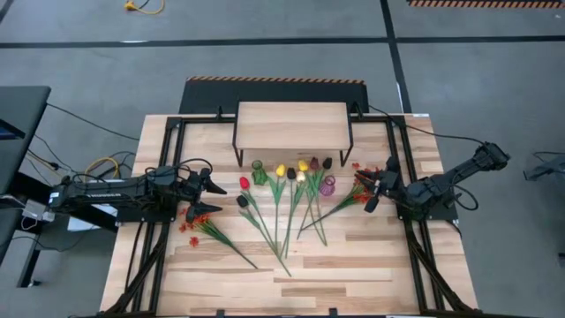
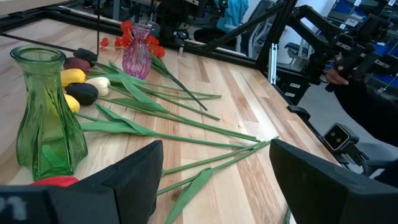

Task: Pick and place flowers into a vace then onto a shelf
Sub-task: Put the bottom black tulip into the green vase

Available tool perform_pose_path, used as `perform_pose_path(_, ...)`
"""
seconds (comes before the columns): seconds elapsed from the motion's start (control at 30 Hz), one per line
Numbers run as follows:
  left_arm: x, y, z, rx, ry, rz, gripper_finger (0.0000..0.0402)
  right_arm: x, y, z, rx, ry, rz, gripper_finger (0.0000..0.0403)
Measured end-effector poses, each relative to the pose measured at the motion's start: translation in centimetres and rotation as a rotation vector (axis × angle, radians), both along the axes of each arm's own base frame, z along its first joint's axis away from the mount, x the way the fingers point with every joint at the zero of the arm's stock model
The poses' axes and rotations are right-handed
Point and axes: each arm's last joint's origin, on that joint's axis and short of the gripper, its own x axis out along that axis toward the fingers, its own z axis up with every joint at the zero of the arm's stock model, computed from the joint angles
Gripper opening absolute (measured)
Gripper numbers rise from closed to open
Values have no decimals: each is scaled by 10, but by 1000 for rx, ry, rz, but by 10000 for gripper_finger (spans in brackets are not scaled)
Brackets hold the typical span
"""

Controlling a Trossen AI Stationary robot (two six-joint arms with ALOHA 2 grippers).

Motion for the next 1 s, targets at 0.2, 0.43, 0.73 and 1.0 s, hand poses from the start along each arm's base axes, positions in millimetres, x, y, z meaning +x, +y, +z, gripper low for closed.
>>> perform_pose_path(0.2, 0, 0, 0, 0, 0, 0, 284, 0, 0, 1, -18, 4, 3, 52)
perform_pose_path(0.43, 0, 2, 0, 110, -13, 61, 284, 2, 4, 6, -36, -21, 165, 52)
perform_pose_path(0.73, 1, 4, 2, 115, -33, 111, 284, 7, 12, 27, -33, -67, 361, 52)
perform_pose_path(1.0, 1, -3, 22, 109, -249, -111, 284, 18, 21, 33, -3, -136, 493, 52)
